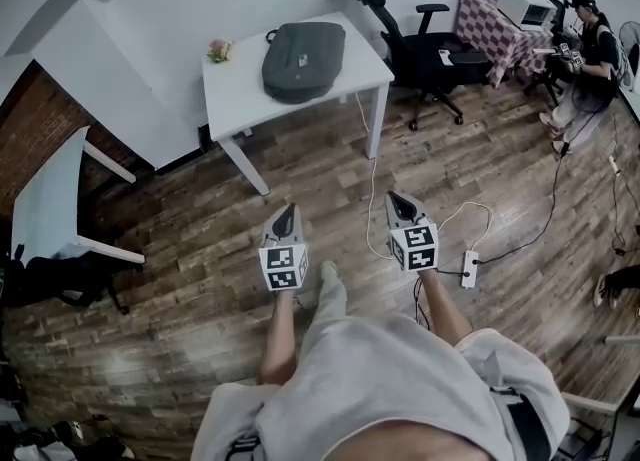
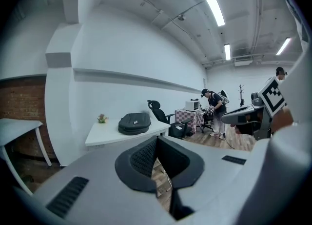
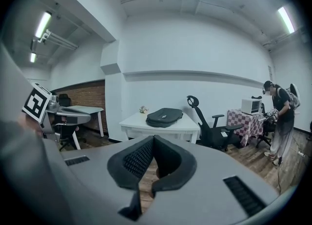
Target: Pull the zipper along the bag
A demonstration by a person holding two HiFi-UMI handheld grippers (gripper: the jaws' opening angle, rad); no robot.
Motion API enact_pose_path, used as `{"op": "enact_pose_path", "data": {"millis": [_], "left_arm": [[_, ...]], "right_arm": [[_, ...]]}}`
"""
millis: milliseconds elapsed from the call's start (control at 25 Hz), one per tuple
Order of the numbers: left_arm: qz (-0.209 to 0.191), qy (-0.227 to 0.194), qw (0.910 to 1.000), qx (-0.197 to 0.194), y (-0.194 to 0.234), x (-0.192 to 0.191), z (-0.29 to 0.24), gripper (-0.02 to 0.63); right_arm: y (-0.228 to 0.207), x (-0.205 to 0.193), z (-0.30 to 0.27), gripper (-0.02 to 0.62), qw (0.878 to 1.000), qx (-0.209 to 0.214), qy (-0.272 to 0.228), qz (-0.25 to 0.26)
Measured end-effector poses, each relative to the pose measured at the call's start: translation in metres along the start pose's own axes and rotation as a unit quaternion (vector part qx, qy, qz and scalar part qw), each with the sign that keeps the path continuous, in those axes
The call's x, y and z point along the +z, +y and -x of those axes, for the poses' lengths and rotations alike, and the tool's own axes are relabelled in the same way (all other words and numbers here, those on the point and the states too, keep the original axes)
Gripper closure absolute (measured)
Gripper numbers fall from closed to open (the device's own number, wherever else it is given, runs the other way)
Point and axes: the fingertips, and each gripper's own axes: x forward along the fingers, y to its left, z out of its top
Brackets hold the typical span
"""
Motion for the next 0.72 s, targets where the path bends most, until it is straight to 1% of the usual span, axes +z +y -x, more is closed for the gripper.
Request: {"op": "enact_pose_path", "data": {"millis": [400,720], "left_arm": [[0.001,-0.009,0.9996,-0.026,0.076,0.041,-0.111,0.58],[-0.002,-0.008,0.9989,-0.045,0.121,0.054,-0.182,0.58]], "right_arm": [[-0.014,0.047,-0.119,0.581,1.0,-0.018,0.006,0.009],[-0.022,0.068,-0.197,0.581,0.999,-0.029,0.01,0.014]]}}
